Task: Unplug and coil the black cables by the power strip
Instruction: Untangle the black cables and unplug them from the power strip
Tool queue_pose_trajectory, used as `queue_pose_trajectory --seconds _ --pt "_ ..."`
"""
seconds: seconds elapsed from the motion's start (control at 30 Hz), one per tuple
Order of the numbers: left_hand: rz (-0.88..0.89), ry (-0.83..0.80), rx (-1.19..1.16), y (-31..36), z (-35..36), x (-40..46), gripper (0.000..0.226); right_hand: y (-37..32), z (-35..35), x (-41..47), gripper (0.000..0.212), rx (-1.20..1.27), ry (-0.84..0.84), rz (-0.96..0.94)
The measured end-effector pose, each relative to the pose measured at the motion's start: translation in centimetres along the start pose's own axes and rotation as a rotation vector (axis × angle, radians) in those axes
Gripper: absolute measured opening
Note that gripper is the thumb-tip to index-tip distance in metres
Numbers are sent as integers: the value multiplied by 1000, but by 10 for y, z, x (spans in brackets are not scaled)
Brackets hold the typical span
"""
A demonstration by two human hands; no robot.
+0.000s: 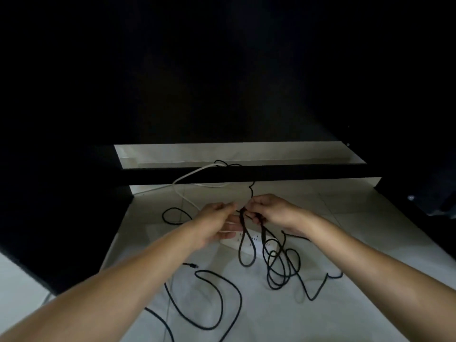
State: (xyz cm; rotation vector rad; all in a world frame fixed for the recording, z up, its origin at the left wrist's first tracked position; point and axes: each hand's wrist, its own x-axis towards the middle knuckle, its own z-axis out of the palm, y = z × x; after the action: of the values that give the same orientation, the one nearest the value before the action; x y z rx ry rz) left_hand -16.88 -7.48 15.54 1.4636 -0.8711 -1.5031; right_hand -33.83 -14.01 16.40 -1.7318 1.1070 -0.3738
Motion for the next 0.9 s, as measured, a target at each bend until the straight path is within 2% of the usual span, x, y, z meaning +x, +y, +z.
queue_pose_trajectory --seconds 0.2,0.33,0.43,0.5,0.6,0.7,0.8,0.9 --pt "62 67 -78 5 6 5 18 -33 -11 -31 6 -232 -24 -13" --pt "127 78 -186 7 14 13 24 -27 1 -39 7 -266 -185 118" --pt "112 65 -356 5 20 17 31 -6 23 -38 17 -91 -244 291" --pt "111 75 -375 3 18 19 27 9 36 -33 20 170 -140 348" --pt "115 118 -304 -2 8 21 18 24 37 -21 22 501 34 214" --pt "128 149 -265 -8 -6 25 14 27 30 -9 18 552 97 125" --pt "163 200 -140 -13 -21 29 16 28 19 -4 9 553 45 84" --pt "185 219 -38 -13 -33 31 26 27 2 -6 33 494 -28 93"
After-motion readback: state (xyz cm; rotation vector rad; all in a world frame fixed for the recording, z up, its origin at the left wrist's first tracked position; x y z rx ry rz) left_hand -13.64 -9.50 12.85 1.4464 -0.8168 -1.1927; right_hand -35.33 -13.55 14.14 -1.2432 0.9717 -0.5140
